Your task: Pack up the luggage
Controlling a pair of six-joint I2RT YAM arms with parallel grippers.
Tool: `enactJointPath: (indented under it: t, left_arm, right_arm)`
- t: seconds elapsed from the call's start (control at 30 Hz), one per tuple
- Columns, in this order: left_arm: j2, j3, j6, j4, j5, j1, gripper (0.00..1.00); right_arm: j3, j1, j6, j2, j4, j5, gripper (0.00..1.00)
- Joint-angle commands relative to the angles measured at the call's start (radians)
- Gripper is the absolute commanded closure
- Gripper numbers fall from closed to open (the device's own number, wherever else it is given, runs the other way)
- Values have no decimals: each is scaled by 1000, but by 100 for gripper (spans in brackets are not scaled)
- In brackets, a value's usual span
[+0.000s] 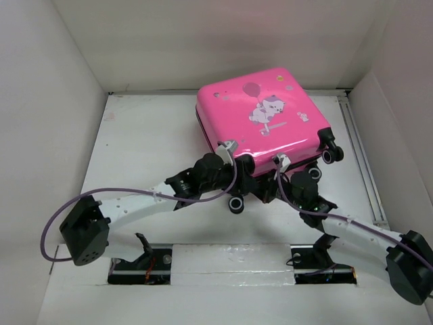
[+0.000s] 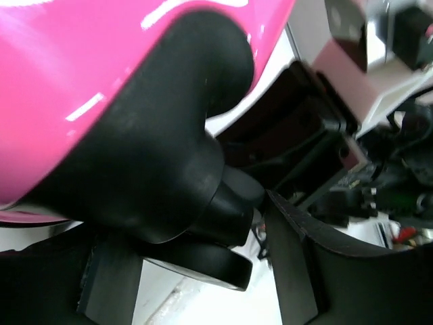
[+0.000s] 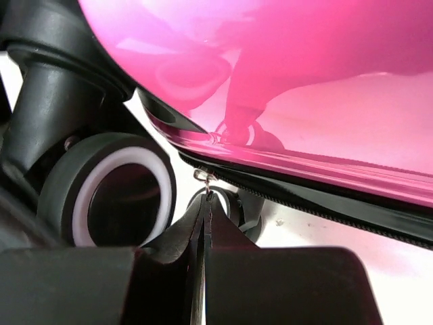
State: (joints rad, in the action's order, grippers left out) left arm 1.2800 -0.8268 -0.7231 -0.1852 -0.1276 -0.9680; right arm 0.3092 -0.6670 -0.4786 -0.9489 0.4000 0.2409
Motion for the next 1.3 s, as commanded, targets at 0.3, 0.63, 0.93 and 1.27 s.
enactJointPath:
  t: [0.3, 0.63, 0.93, 1.27]
  left_arm:
    - [166, -158, -127, -356, -53, -12, 98]
    - [242, -178, -254, -580, -52, -64, 100]
    - [193, -130, -308, -705, -38, -64, 100]
    - [146, -187, -260, -600, -55, -14, 100]
  right_arm:
    - [-176, -324, -160, 0, 420, -458, 100]
    - [16, -563, -77, -489, 1041, -772, 100]
    - [-13, -678, -32, -608, 1271, -814, 100]
    - [-101, -703, -6, -429, 980, -682, 100]
